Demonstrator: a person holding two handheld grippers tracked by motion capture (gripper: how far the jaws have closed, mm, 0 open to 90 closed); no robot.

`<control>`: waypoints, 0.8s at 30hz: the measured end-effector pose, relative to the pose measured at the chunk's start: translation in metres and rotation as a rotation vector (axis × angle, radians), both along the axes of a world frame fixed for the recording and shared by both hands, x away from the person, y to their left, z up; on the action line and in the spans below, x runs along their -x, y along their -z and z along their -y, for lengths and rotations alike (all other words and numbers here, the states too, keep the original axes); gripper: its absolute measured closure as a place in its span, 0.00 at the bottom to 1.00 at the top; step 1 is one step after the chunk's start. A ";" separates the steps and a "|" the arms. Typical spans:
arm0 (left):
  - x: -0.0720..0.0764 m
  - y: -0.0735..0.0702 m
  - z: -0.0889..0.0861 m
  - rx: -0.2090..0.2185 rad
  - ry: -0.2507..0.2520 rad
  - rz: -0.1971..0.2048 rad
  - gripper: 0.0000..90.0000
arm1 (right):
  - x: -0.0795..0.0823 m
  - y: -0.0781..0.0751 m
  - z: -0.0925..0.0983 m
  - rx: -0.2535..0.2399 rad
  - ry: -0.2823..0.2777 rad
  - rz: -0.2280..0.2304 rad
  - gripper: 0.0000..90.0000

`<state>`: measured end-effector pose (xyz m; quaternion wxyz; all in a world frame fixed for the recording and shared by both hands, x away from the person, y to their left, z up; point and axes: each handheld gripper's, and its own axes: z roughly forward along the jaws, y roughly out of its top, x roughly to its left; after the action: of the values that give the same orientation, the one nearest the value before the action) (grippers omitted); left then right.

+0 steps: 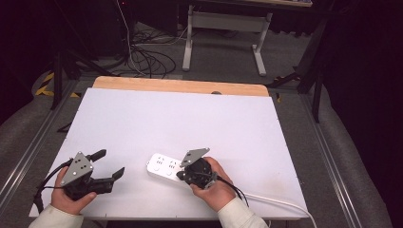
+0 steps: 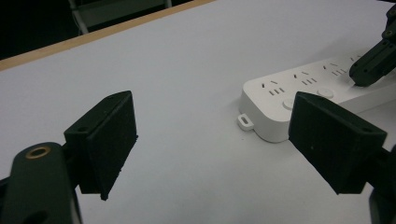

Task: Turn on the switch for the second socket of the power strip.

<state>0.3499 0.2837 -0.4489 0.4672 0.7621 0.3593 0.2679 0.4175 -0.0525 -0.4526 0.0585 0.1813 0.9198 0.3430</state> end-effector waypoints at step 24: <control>-0.001 0.000 0.000 -0.004 0.001 0.001 0.18 | 0.017 -0.031 0.011 -0.096 -0.031 0.137 1.00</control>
<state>0.3508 0.2837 -0.4489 0.4660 0.7631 0.3581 0.2688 0.4002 -0.0630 -0.4218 0.1074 0.1456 0.8989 0.3990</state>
